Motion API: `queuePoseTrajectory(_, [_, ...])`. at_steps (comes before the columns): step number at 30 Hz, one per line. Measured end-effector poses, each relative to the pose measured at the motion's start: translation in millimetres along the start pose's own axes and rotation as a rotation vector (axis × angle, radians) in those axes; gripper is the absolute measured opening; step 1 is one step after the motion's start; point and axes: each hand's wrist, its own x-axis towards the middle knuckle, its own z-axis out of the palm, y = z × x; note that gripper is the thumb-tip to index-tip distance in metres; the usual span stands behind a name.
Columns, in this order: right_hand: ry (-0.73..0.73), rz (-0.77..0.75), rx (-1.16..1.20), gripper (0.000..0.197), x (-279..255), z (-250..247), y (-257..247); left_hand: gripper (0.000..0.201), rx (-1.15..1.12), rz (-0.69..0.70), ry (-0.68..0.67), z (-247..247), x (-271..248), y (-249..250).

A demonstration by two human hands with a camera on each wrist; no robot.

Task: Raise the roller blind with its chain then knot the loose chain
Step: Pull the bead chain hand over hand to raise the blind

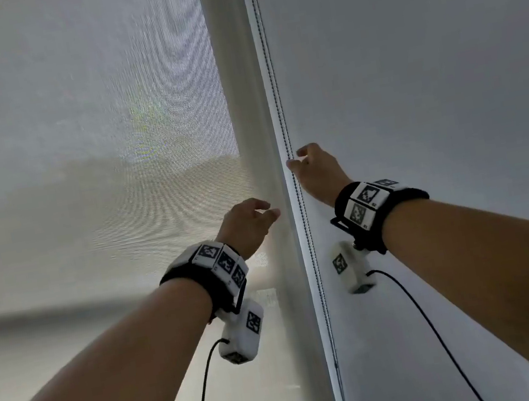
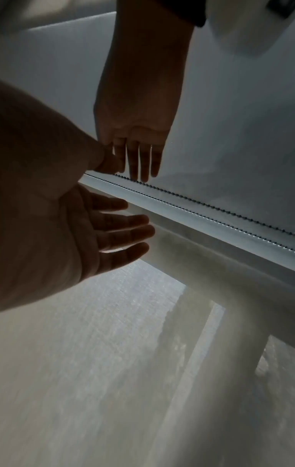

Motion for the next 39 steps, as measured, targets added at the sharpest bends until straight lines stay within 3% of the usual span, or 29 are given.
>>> queuePoseTrajectory(6, [-0.005, 0.014, 0.269, 0.028, 13, 17, -3, 0.037, -0.077, -0.004, 0.002, 23, 5, -9])
queuePoseTrajectory(13, [-0.028, -0.009, 0.534, 0.025, 19, 23, -17, 0.038, -0.079, 0.082, 0.008, 45, 4, -9])
queuePoseTrajectory(17, [0.025, -0.079, 0.445, 0.032, 19, 22, -21, 0.037, -0.12, 0.154, 0.004, 55, 2, -13])
queuePoseTrajectory(20, [0.121, -0.13, 0.399, 0.039, 16, 24, -21, 0.018, -0.248, 0.09, -0.023, 60, -1, -10])
queuePoseTrajectory(23, [0.157, -0.146, 0.427, 0.039, 9, 26, -22, 0.023, -0.417, -0.004, -0.025, 57, -2, -1])
queuePoseTrajectory(32, [0.152, -0.111, 0.444, 0.035, -32, 34, 6, 0.03, -0.401, 0.024, 0.046, 44, -4, 20])
queuePoseTrajectory(39, [0.059, -0.087, 0.546, 0.039, -72, 45, 40, 0.035, -0.443, 0.075, 0.074, 41, -6, 34])
